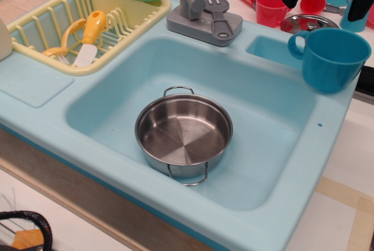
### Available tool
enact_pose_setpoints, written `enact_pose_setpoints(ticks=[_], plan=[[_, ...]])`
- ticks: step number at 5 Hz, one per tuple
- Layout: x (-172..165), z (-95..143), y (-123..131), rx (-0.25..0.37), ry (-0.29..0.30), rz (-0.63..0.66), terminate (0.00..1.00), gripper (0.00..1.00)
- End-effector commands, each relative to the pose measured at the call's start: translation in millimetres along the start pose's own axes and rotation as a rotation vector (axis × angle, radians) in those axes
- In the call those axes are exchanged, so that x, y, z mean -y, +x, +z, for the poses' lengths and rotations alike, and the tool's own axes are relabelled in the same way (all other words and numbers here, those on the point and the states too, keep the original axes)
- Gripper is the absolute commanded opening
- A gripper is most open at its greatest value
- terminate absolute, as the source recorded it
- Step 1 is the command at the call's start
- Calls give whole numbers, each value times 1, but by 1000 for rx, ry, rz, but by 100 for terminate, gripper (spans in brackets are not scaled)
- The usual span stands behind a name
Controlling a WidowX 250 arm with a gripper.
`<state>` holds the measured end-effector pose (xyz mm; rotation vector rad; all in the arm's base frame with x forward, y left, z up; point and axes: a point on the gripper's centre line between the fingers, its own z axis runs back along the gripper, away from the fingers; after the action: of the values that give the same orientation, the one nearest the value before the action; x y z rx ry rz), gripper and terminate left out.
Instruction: Put cup into pot or pan
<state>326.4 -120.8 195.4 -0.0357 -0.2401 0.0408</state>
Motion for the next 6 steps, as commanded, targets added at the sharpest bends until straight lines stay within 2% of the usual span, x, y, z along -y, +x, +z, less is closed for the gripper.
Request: enact_pose_setpoints(ticks=[1,3,5,6], plan=[[0,0,0,0,0,0,0,100],[-1,-24,-2,-45,-12,63,0,100],[-8,-50,-10,-75,-70,110,0,100],[-8,-53,-12,-74,-77,120,0,0]])
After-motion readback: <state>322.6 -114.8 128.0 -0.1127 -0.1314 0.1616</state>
